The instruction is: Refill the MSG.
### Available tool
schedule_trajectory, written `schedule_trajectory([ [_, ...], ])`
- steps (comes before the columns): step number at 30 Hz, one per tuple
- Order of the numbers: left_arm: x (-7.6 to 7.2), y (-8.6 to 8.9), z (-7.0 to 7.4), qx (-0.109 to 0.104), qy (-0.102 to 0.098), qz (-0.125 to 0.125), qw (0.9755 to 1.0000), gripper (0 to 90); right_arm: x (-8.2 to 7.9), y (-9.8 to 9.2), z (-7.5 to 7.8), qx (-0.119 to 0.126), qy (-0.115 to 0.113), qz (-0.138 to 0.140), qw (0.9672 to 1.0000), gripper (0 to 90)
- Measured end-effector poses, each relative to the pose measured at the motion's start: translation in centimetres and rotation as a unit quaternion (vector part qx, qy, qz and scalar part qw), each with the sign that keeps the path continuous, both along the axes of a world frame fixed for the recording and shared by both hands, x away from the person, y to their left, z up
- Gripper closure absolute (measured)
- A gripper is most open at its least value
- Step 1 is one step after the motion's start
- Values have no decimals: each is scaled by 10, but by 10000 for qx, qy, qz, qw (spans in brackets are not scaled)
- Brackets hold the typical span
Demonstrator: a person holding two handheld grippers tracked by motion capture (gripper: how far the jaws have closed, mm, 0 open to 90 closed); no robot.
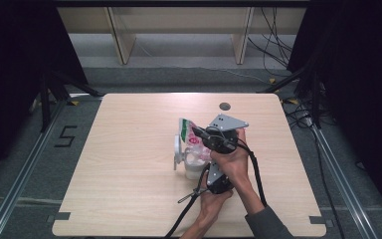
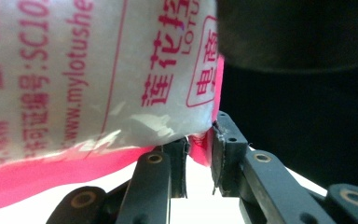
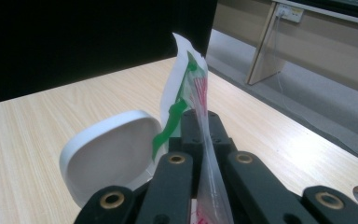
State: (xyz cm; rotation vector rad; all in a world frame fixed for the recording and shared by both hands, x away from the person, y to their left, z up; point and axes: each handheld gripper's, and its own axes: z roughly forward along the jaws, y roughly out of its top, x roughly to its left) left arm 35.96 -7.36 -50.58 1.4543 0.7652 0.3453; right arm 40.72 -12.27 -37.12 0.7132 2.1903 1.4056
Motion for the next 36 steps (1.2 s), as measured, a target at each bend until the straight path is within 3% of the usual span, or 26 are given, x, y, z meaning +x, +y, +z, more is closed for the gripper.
schedule_trajectory([
  [2, -1, 2, 1, 189, 39, 15, 9998, 772, 1, 0, 1, 5, -105, -19, 9999, 900],
  [10, 0, 0, -1, -30, -10, -10, 10000, 772, 1, 0, -1, 40, -77, -42, 10000, 900],
  [12, 0, 2, 0, 134, 27, 16, 9999, 772, 1, 0, 0, 10, -88, -12, 10000, 900],
  [14, 0, 0, 0, 16, -3, -10, 10000, 772, 0, 0, 0, -3, -73, -4, 10000, 900],
  [15, 0, 1, 0, 97, 25, 16, 9999, 772, 0, 1, -1, 64, -51, -78, 9999, 900],
  [17, 0, 1, -1, 43, 8, -22, 10000, 772, 2, 0, -1, 70, -79, -46, 9999, 900],
  [18, 0, 1, 0, 35, 4, -17, 10000, 772, 0, 0, -1, 40, 14, -8, 10000, 900],
  [22, 0, 1, -1, 14, 1, -25, 10000, 772, 1, 1, -2, 44, -91, -50, 9999, 900],
  [27, 0, 2, 0, 126, 32, 21, 9999, 772, -1, 1, -1, 61, -34, -61, 10000, 900],
  [28, 0, 0, -1, -12, -11, 3, 10000, 772, 1, 1, -1, 34, -56, -15, 10000, 900],
  [30, 0, 2, 0, 108, 30, 28, 9999, 772, 1, 1, -2, 32, -84, -32, 10000, 900],
  [35, 0, 1, -1, 26, 12, -1, 10000, 772, 1, 1, -2, 25, -81, -24, 10000, 900],
  [36, -1, 2, 0, 128, 51, 37, 9999, 772, -1, 2, -2, 58, 23, -84, 9999, 900],
])
